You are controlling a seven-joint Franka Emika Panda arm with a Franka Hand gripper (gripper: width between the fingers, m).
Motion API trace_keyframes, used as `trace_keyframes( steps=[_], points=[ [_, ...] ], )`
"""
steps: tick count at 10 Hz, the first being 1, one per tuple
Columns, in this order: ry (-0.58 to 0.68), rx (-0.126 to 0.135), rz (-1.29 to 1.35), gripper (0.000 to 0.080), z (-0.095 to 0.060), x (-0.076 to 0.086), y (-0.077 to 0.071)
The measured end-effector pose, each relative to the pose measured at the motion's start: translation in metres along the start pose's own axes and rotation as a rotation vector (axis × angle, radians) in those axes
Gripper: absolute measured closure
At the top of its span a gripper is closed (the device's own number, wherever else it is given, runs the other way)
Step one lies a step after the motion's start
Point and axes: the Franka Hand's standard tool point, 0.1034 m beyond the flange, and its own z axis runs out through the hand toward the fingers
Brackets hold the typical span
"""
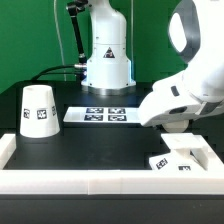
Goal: Assemble lamp
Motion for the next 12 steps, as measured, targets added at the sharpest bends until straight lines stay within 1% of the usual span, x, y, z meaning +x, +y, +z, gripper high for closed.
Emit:
trace_keyframes(
  steps=[1,2,5,6,7,8,9,12],
  points=[
    [-0.002,0.0,0.0,0.0101,0.001,0.0,0.0],
    [-0.001,0.0,0.0,0.0219,0.001,0.0,0.0],
    [0.001,0.0,0.0,0.0223,-0.001,0.0,0.0],
    [0.005,0.002,-0.006,0.0223,-0.004,0.0,0.001],
    [0.012,0.006,-0.021,0.0223,-0.011,-0.003,0.005],
    [0.015,0.015,-0.05,0.0223,-0.022,-0.01,0.012],
    [0.009,0.031,-0.068,0.0222,-0.037,-0.021,0.021],
    [-0.018,0.073,-0.064,0.0222,-0.08,-0.046,0.052]
  ],
)
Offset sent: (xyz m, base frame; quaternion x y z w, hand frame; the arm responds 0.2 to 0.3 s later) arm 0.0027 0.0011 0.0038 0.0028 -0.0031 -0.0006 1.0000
